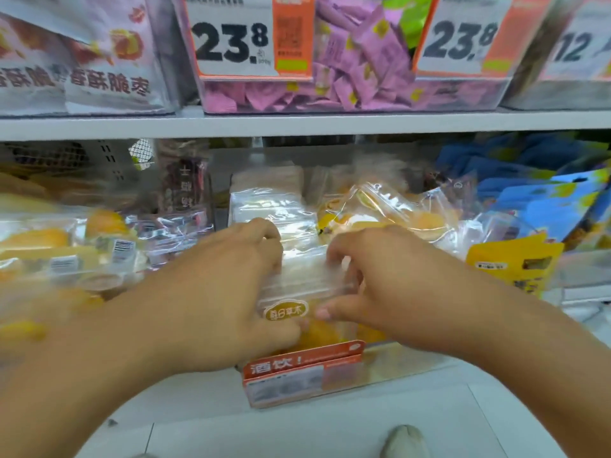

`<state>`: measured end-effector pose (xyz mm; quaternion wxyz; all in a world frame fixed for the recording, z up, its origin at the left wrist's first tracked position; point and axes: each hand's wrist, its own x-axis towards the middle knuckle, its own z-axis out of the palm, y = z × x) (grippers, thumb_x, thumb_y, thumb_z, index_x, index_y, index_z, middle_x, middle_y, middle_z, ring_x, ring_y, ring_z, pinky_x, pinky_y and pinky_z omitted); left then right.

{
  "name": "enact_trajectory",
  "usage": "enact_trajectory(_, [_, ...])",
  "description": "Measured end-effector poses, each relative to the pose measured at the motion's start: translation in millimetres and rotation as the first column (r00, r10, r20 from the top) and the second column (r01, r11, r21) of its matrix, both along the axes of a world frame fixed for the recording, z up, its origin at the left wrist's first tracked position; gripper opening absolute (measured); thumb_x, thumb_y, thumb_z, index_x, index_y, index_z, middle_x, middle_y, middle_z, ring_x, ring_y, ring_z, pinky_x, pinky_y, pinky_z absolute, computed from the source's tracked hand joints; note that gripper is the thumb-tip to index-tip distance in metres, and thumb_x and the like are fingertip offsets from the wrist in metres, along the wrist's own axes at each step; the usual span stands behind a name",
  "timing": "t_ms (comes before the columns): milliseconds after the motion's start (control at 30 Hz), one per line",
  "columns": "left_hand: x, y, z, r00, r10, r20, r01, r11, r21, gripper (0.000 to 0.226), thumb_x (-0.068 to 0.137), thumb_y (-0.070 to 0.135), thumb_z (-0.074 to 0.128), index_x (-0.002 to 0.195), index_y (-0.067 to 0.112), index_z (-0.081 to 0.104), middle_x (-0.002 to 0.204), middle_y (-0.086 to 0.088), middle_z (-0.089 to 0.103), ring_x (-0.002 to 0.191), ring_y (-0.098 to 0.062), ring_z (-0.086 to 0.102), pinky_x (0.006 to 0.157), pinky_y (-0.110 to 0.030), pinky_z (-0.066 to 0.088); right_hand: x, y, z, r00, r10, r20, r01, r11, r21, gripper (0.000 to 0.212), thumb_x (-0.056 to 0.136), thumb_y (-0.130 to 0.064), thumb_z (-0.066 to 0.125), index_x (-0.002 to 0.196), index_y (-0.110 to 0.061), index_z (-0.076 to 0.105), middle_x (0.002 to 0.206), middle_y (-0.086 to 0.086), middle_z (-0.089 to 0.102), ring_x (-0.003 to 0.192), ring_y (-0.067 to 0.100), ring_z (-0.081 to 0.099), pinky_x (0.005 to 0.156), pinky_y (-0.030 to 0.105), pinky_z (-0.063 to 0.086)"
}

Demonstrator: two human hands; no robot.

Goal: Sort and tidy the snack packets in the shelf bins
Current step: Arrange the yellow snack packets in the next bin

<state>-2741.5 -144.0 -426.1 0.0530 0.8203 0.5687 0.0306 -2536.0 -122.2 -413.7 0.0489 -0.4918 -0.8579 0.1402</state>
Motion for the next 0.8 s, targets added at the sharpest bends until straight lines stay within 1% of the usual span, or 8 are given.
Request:
enact_trajectory(133, [2.0, 3.4, -1.3, 0.999, 0.038, -0.03, -0.038, 0.999, -0.026, 0.087, 0.047, 0.1, 0.043, 0.116, 0.046, 0.034, 0.122, 0.026, 0.044, 0.116, -0.004, 0.041, 0.097, -0.028, 0.042, -4.1, 6.9, -19.7, 0.987, -0.036, -0.156, -0.015, 0.95, -0.311, 0.038, 0.086, -0.04, 0.075, 0.081, -0.005, 0.062, 0.077, 0.012, 0.066, 0.066, 0.017, 0.058, 0.064, 0.038, 0.051])
enact_trajectory(267, [5.3, 2.9, -6.6, 0.995, -0.014, -0.096, 0.014, 1.0, -0.007, 0.121, 0.044, 0.098, 0.034, 0.148, 0.052, -0.006, 0.151, 0.026, 0.031, 0.137, -0.005, 0.028, 0.117, -0.028, 0.019, -12.6, 3.4, -35.9, 0.959, -0.058, -0.276, -0.04, 0.94, -0.34, 0.036, 0.087, -0.042, 0.073, 0.08, -0.008, 0.064, 0.075, 0.009, 0.065, 0.071, 0.022, 0.063, 0.07, 0.038, 0.055])
enact_trajectory(367, [6.7, 9.9, -7.5, 0.993, -0.036, -0.112, 0.038, 0.999, 0.016, 0.121, 0.045, 0.097, 0.038, 0.152, 0.05, 0.005, 0.156, 0.028, 0.025, 0.142, 0.0, 0.026, 0.121, -0.033, 0.018, -3.5, -3.1, -19.8, 0.973, 0.002, -0.232, -0.053, 0.976, -0.212, 0.036, 0.086, -0.049, 0.071, 0.072, -0.018, 0.061, 0.068, -0.003, 0.061, 0.06, 0.009, 0.055, 0.058, 0.026, 0.046])
enact_trajectory(467, [4.3, 19.4, -6.0, 0.997, -0.049, -0.067, 0.05, 0.999, 0.018, 0.117, 0.043, 0.094, 0.056, 0.147, 0.053, 0.021, 0.152, 0.031, 0.032, 0.139, -0.004, 0.035, 0.117, -0.035, 0.028, 24.3, -0.7, 3.2, 0.919, -0.073, -0.386, 0.07, 0.997, -0.021, 0.036, 0.082, -0.056, 0.067, 0.098, -0.025, 0.073, 0.077, -0.01, 0.07, 0.072, 0.001, 0.064, 0.07, 0.025, 0.054])
enact_trajectory(567, [1.7, 20.1, -7.0, 0.998, -0.053, -0.043, 0.053, 0.999, -0.003, 0.114, 0.044, 0.089, 0.065, 0.145, 0.055, 0.026, 0.15, 0.033, 0.031, 0.14, -0.006, 0.034, 0.117, -0.034, 0.027, 53.0, 7.8, 14.4, 0.963, -0.115, -0.245, 0.164, 0.969, 0.187, 0.045, 0.074, -0.063, 0.062, 0.105, -0.032, 0.072, 0.084, -0.017, 0.069, 0.081, 0.002, 0.066, 0.078, 0.033, 0.056])
enact_trajectory(667, [-2.6, 19.5, -6.9, 0.998, -0.056, -0.028, 0.056, 0.998, -0.011, 0.118, 0.036, 0.092, 0.06, 0.144, 0.057, 0.027, 0.149, 0.032, 0.033, 0.138, -0.006, 0.035, 0.116, -0.033, 0.028, 77.5, 5.4, 25.4, 0.967, -0.149, -0.207, 0.175, 0.978, 0.115, 0.06, 0.058, -0.079, 0.06, 0.096, -0.034, 0.074, 0.085, -0.017, 0.069, 0.085, -0.001, 0.064, 0.08, 0.032, 0.056])
enact_trajectory(733, [-5.7, 18.6, -8.5, 0.997, -0.069, -0.021, 0.069, 0.997, 0.014, 0.123, 0.035, 0.098, 0.048, 0.146, 0.055, 0.023, 0.151, 0.029, 0.033, 0.139, -0.008, 0.035, 0.115, -0.034, 0.028, 82.8, -4.1, 29.9, 0.963, -0.084, -0.258, 0.106, 0.992, 0.074, 0.051, 0.054, -0.076, 0.069, 0.083, -0.035, 0.075, 0.084, -0.015, 0.067, 0.085, 0.002, 0.062, 0.075, 0.026, 0.053])
enact_trajectory(800, [-6.4, 16.8, -11.6, 0.996, -0.089, -0.016, 0.09, 0.993, 0.077, 0.123, 0.042, 0.104, 0.043, 0.15, 0.049, 0.021, 0.154, 0.022, 0.033, 0.141, -0.01, 0.034, 0.116, -0.036, 0.029, 75.7, -17.4, 26.4, 0.998, -0.007, -0.061, 0.011, 0.999, 0.052, 0.041, 0.058, -0.07, 0.077, 0.081, -0.036, 0.074, 0.083, -0.016, 0.066, 0.083, 0.003, 0.06, 0.073, 0.022, 0.05])
